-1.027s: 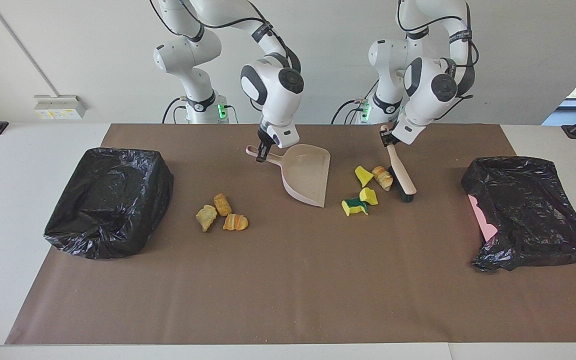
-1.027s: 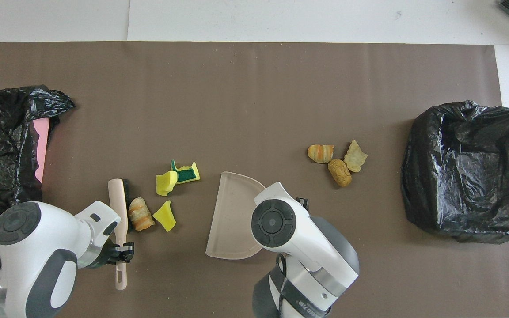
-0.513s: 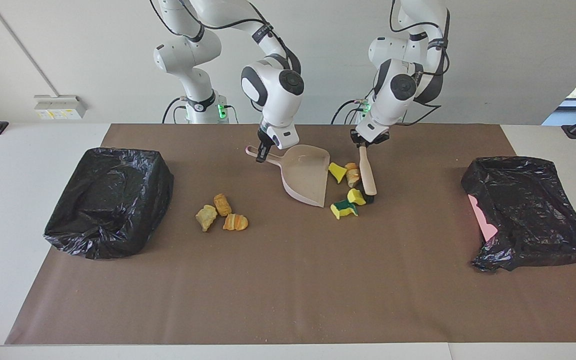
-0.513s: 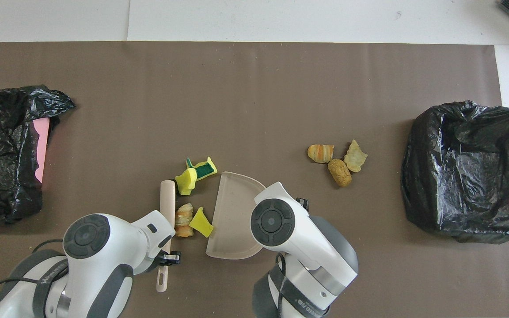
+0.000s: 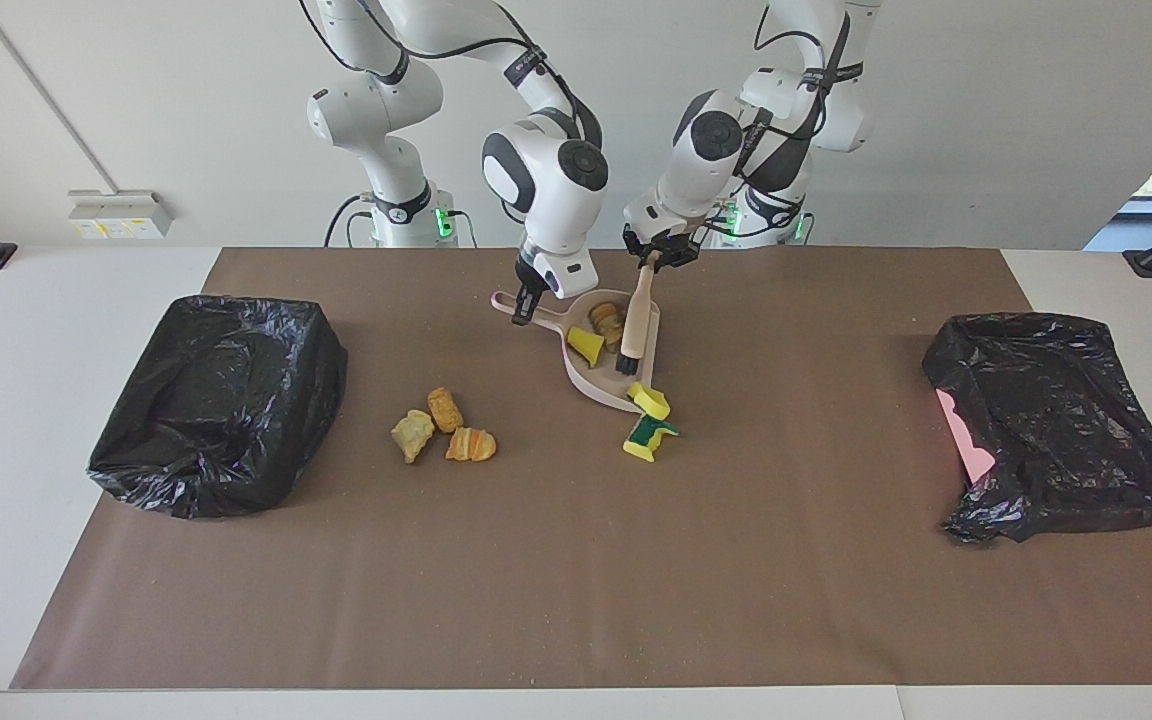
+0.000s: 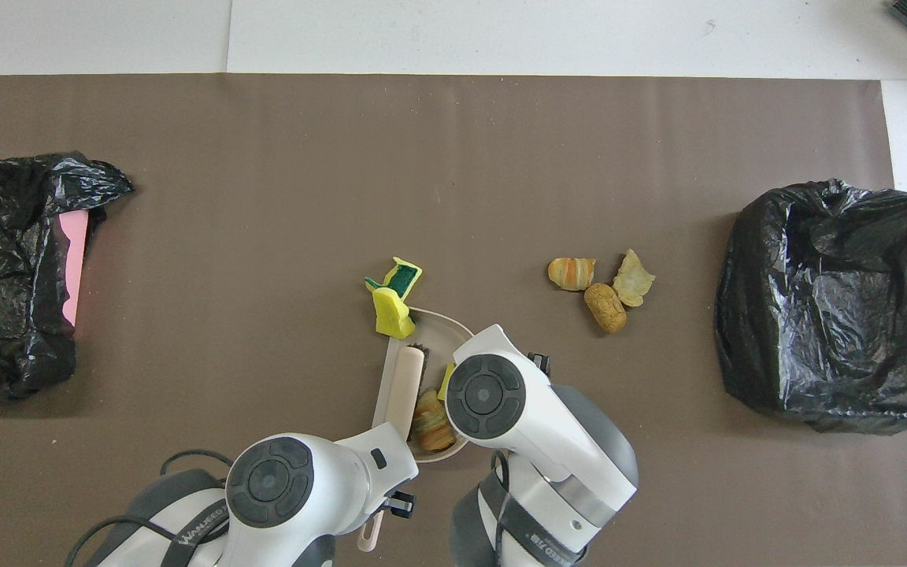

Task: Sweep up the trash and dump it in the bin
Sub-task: 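Sweep the sponges and chunks into the dustpan with the left gripper's brush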

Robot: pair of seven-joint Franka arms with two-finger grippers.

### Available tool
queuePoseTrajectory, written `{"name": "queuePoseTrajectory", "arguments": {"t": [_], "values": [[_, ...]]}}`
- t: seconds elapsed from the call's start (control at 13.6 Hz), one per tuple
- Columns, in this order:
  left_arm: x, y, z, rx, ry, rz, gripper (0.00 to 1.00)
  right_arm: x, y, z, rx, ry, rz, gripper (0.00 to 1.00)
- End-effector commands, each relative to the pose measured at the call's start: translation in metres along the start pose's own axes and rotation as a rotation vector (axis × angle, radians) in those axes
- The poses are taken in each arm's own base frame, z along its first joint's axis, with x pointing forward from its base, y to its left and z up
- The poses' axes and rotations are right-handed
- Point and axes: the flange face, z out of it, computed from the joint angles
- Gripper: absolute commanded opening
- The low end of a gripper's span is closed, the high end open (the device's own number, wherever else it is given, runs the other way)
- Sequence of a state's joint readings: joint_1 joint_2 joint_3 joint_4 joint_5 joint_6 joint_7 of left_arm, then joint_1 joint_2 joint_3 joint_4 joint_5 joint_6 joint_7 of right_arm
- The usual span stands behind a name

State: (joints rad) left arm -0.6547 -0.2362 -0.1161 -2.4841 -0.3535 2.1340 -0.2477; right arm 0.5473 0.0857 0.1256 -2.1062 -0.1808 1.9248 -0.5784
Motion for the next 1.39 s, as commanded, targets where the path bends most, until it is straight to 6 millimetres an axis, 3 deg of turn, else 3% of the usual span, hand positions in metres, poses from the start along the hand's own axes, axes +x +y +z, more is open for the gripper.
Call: {"name": "queuePoseTrajectory", "arguments": {"t": [0.0,0.15,0.37,0.59,0.95,1.1,1.32], "values": [[0.023,-0.009,-0.04,-0.034,-0.058,-0.011,0.0,0.0,0.001,0.001,-0.015,-0.016,0.025,0.0],[0.044,-0.047,-0.092,-0.061,-0.058,-0.043,0.0,0.0,0.001,0.002,-0.014,-0.017,0.026,0.0],[0.075,-0.086,-0.109,0.01,-0.021,-0.041,0.0,-0.001,-0.004,0.0,-0.006,-0.037,0.122,0.0],[0.12,-0.115,-0.099,0.019,0.016,0.006,0.0,-0.008,-0.009,-0.002,0.017,-0.071,0.266,0.0],[0.197,-0.136,-0.073,0.17,0.042,0.13,0.0,-0.005,-0.013,0.0,0.013,-0.066,0.304,0.0],[0.207,-0.152,-0.078,0.241,0.072,0.269,0.0,-0.005,-0.014,0.0,0.012,-0.063,0.324,0.0],[0.211,-0.157,-0.068,0.28,0.061,0.351,0.0,-0.005,-0.015,0.0,0.017,-0.056,0.329,0.0]]}}
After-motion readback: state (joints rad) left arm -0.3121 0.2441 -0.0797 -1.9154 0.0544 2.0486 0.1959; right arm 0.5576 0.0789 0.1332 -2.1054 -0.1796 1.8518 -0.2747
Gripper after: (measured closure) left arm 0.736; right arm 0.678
